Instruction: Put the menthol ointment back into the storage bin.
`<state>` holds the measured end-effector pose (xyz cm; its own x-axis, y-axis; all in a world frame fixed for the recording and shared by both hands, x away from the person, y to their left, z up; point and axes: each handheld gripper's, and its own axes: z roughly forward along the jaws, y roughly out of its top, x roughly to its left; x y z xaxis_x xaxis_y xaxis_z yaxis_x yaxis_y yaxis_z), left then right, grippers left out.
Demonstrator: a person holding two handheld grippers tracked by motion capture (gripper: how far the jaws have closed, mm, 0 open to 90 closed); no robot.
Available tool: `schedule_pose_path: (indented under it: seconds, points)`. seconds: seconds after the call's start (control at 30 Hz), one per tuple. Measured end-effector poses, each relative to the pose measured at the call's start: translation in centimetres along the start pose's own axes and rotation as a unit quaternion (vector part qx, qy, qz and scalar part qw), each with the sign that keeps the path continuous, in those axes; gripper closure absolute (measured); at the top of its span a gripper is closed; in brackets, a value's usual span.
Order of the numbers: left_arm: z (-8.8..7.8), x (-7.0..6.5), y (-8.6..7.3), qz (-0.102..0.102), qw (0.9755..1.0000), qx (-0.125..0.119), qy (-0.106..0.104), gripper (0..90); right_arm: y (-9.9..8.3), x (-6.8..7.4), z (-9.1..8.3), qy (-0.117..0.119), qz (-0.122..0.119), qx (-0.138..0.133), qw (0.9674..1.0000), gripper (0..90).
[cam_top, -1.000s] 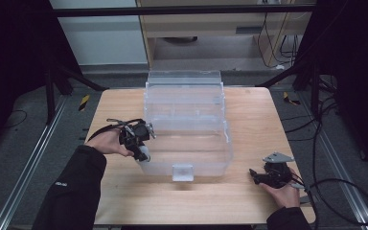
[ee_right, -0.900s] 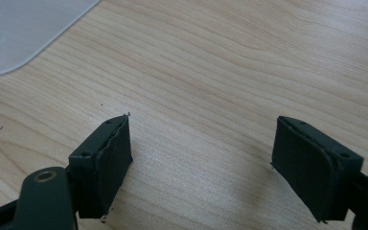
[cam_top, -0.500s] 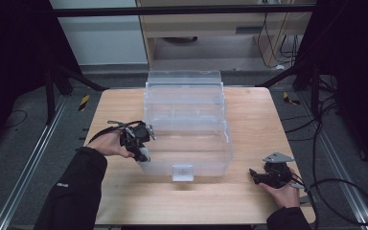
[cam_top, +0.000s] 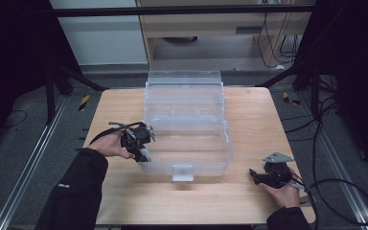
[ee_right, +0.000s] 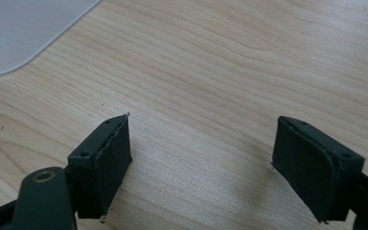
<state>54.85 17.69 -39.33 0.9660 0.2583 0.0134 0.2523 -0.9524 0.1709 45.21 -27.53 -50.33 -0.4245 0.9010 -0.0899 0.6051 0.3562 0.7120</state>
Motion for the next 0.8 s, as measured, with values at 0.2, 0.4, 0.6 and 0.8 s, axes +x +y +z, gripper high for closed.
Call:
schedule_pose_path:
  seconds: [0.2,0.4,0.6,0.8]
  points:
    - [0.1,0.0,0.0,0.002,1.0,0.001,-0.002,49.3,0.0,0.0,0.0,0.0,0.0,0.0,1.0,20.7]
    - [-0.4,0.0,-0.2,0.002,0.9999,-0.01,0.0,48.5,0.0,0.0,0.0,0.0,0.0,0.0,1.0,20.6]
    - [-1.3,-0.2,-0.6,0.002,0.9996,-0.029,0.004,47.7,0.0,0.0,0.0,-0.001,0.0,0.001,1.0,20.5]
    - [-2.6,-0.5,-1.3,-0.002,0.9982,-0.057,0.017,46.7,0.0,0.0,-0.1,-0.001,0.002,0.002,1.0,20.4]
